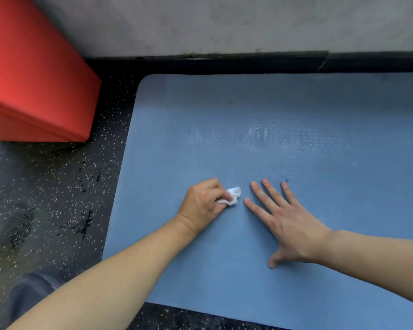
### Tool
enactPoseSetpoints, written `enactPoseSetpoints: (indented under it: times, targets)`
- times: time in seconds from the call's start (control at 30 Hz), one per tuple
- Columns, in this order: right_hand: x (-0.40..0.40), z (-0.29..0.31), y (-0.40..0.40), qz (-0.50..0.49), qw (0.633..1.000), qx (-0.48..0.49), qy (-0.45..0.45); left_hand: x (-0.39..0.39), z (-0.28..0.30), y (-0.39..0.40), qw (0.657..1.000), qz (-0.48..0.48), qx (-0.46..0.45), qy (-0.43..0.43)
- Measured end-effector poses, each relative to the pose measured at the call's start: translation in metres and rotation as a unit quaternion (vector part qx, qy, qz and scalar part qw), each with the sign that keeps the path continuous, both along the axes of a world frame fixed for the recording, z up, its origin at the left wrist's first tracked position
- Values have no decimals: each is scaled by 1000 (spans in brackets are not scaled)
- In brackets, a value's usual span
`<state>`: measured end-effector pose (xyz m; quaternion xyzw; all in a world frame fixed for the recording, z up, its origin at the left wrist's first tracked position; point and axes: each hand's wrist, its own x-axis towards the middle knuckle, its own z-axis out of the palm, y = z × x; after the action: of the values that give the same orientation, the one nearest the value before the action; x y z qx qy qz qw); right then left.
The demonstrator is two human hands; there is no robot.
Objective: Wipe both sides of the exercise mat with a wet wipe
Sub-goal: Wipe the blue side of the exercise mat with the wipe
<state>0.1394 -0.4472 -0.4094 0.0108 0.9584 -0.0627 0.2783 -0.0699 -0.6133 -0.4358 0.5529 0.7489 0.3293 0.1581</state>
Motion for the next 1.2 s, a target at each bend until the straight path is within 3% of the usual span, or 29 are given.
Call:
enactPoseSetpoints:
  times: [0.13, 0.2, 0.27, 0.3, 0.33, 0.43, 0.47, 0.5, 0.6, 0.63, 0.67, 0.73, 0.8, 0.83, 0.87, 0.93, 1.0, 1.03, 1.13, 1.17, 1.2]
  targets:
    - [-2, 2, 2, -6, 1000, -19, 1, 4, 4, 9, 979, -201, -25, 19]
    - [-1, 6, 2, -3, 1000, -25, 4, -30, 7, 30, 994, -100, -16, 47]
    - [-2, 12, 4, -20, 998, -45, 32, -61, 10, 49, 993, 100, 7, 69]
    - [-5, 15, 8, -35, 997, -53, 48, -65, 9, 53, 987, 150, 8, 60]
    - [-10, 17, 15, -51, 995, -54, 65, -60, 7, 56, 988, 141, 14, 65]
    - [-33, 24, 47, -104, 990, -31, 93, -19, 2, 55, 988, -132, 1, 78]
    - [-41, 25, 59, -123, 989, -24, 84, -23, 3, 58, 979, -184, -8, 91]
    - [-47, 27, 70, -138, 988, -19, 64, -38, 5, 67, 978, -177, -16, 111]
    - [-55, 25, 91, -152, 988, 5, 6, -102, 13, 103, 976, 126, -32, 175]
    - [-56, 23, 93, -152, 988, 11, -3, -114, 15, 109, 965, 197, -40, 166]
    - [-57, 20, 94, -150, 989, 16, -8, -113, 12, 113, 966, 204, -32, 154]
    - [-58, 16, 93, -150, 988, 21, -8, -81, 6, 118, 989, 61, 8, 134]
    - [-60, 15, 92, -154, 988, 25, -5, -51, 4, 113, 985, -122, 8, 118]
    - [-61, 16, 91, -154, 988, 27, -7, -54, 7, 115, 979, -159, -7, 125]
    - [-61, 18, 91, -154, 988, 30, -9, -67, 9, 122, 978, -138, -13, 154]
    - [-63, 19, 89, -153, 988, 34, -12, -105, 13, 137, 983, 57, -8, 176]
    - [-63, 20, 88, -153, 988, 32, -15, -115, 13, 141, 971, 197, 2, 132]
    - [-63, 21, 88, -154, 987, 32, -17, -103, 12, 141, 978, 175, 8, 117]
    - [-63, 22, 88, -152, 987, 40, -24, -55, 2, 132, 989, -103, 1, 107]
    - [-63, 22, 88, -151, 987, 38, -28, -63, 5, 132, 984, -136, -10, 110]
    - [-63, 23, 88, -151, 987, 35, -31, -80, 7, 139, 988, -96, -14, 124]
